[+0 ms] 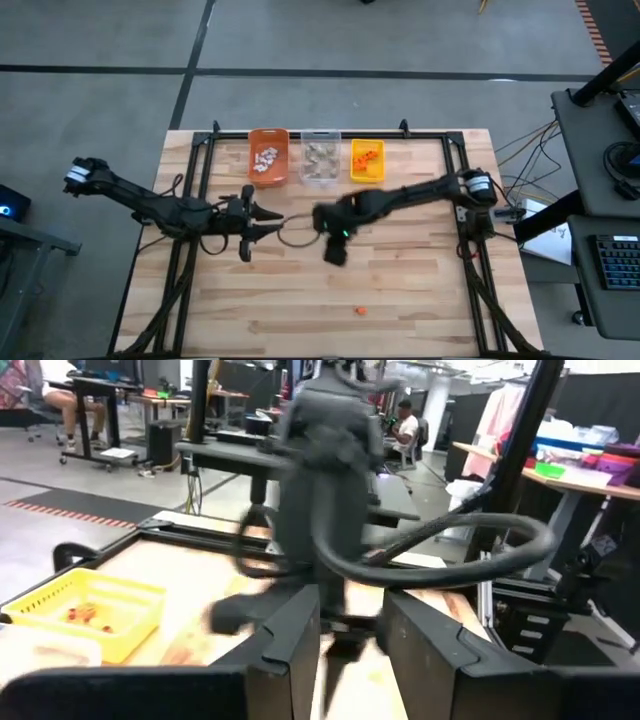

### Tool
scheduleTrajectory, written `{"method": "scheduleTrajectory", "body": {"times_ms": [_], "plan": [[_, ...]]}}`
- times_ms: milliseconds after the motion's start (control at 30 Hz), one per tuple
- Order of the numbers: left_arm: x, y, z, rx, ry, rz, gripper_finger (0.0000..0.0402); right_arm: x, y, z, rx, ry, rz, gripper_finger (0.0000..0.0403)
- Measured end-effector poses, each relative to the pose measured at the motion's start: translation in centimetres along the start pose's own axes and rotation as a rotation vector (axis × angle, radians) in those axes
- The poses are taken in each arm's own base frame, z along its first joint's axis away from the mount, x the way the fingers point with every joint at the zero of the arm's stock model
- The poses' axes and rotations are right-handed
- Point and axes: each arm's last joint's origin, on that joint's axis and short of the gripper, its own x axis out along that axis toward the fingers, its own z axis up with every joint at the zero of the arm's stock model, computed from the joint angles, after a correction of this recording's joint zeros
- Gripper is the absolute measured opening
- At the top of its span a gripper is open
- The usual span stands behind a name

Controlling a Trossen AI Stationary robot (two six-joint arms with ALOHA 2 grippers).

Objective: Sort Halloween decoration
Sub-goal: Put the orange skeleton toy into the yellow bin

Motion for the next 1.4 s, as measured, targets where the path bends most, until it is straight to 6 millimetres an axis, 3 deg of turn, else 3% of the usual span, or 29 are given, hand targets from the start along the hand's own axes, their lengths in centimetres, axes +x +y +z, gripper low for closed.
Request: {"method": "scheduleTrajectory", "body": {"times_ms": [300, 567, 667, 867, 1133, 1400], "plan": [[1.1, -0.4, -0.6, -0.032, -0.01, 0.0, 0.0094, -0.1, 6.9, -7.8, 0.036, 0.447, -0.138, 0.0078], [1.8, -0.6, -0.9, -0.06, -0.021, -0.003, 0.0094, -1.9, 10.7, -12.4, 0.071, 0.591, -0.271, 0.0077], [2.0, -0.7, -1.1, -0.058, -0.017, -0.002, 0.0094, -1.9, 12.3, -13.2, 0.113, 0.538, -0.258, 0.0078], [2.1, -0.7, -1.2, -0.056, -0.014, -0.002, 0.0094, -0.8, 15.3, -12.9, 0.15, 0.347, -0.105, 0.0108], [2.1, -0.7, -1.2, -0.053, -0.015, -0.002, 0.0094, 2.1, 16.6, -13.9, -0.241, 0.305, -0.076, 0.0157], [2.1, -0.7, -1.3, -0.048, -0.005, 0.001, 0.0094, 3.9, 16.8, -13.5, -0.254, 0.239, -0.058, 0.0164]]}}
